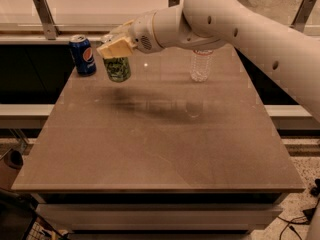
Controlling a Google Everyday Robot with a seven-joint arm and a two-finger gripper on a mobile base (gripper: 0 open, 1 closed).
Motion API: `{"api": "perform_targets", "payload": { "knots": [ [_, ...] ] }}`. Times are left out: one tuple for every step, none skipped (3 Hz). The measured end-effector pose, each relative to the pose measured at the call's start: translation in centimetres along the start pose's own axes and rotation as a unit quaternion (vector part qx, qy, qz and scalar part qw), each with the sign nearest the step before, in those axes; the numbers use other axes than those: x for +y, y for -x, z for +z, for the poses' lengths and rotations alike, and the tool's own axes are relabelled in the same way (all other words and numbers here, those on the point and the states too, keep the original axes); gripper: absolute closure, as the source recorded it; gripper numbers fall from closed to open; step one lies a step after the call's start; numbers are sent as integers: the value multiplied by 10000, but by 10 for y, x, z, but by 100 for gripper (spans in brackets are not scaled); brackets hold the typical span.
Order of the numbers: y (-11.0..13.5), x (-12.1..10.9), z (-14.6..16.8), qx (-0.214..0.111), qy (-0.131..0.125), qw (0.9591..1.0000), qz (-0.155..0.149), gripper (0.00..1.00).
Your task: Move green can near pepsi can
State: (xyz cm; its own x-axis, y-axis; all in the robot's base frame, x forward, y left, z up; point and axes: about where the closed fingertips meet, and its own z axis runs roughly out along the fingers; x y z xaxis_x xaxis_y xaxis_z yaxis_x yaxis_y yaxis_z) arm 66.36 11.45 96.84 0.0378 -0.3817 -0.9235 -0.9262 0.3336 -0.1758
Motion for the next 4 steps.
{"api": "perform_targets", "payload": {
  "knots": [
    [-2, -6, 13, -144, -123, 9998, -64, 100],
    [-2, -19, 24, -253, -234, 9992, -215, 100],
    [-2, -30, 36, -273, -271, 9988, -316, 100],
    [-8, -37, 48, -260, -220, 9989, -307, 100]
  ]
}}
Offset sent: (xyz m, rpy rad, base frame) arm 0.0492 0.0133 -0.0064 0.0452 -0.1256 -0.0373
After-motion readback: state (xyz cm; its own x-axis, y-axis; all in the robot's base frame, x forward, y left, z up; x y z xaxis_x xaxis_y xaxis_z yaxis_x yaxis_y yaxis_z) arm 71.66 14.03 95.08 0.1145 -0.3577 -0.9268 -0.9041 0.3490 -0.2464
